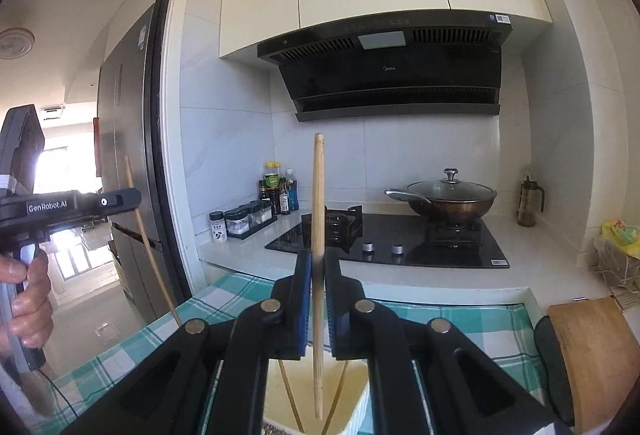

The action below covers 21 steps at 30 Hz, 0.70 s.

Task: Organize utensils
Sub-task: 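Carry both chopsticks to the cream holder and lower them inside, then open both tools to release the chopsticks and withdraw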

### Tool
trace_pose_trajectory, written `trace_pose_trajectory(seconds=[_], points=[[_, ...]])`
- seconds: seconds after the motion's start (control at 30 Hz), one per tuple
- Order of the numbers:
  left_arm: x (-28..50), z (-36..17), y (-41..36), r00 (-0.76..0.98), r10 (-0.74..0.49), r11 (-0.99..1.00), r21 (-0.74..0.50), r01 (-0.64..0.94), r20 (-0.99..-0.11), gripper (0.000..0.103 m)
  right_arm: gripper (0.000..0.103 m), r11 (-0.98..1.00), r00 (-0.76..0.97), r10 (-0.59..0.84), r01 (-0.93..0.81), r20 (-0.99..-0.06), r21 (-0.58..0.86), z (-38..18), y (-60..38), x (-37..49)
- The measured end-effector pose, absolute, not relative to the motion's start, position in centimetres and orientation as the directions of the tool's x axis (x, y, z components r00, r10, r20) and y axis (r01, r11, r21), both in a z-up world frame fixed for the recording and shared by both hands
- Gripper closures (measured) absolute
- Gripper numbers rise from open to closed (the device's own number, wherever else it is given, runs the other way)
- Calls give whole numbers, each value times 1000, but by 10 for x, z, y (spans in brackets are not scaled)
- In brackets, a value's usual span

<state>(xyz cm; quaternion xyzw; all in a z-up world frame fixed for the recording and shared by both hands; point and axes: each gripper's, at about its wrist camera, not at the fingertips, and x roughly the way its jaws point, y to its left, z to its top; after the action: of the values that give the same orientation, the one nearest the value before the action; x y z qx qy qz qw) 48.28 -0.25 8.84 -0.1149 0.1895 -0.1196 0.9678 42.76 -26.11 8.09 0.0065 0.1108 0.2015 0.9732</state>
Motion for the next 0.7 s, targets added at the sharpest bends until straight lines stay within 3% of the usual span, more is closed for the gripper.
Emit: trace_pose_trajectory(seconds=[0.07,0.23,0.43,0.47,0.53,0.57,0.63,0.7], points=[[500,70,-13,883,-268,951,-255,177,-385,100,96,915,879,399,-397,-260,63,63,-256,450],[535,21,-32,805,-275,956,-235,173,-526,100,96,922,787,376,-371,-490,111,4,-252,499],[547,-16,-41,720,-274,960,-222,170,-638,99,93,931,689,356,-322,-632,174,-39,-257,517],[543,-18,-41,715,-270,962,-216,169,-644,95,93,932,682,353,-314,-640,180,-41,-259,517],[529,-19,-36,707,-266,964,-201,176,-655,77,92,935,675,347,-300,-651,187,-40,-263,513],[519,-17,-32,706,-260,965,-189,179,-659,64,88,935,676,350,-298,-648,194,-37,-265,509],[491,-15,-21,698,-254,967,-153,205,-670,53,59,931,691,364,-298,-625,212,-25,-277,487],[460,-16,-8,666,-246,965,-113,237,-704,43,56,932,712,361,-301,-602,203,-11,-289,456]])
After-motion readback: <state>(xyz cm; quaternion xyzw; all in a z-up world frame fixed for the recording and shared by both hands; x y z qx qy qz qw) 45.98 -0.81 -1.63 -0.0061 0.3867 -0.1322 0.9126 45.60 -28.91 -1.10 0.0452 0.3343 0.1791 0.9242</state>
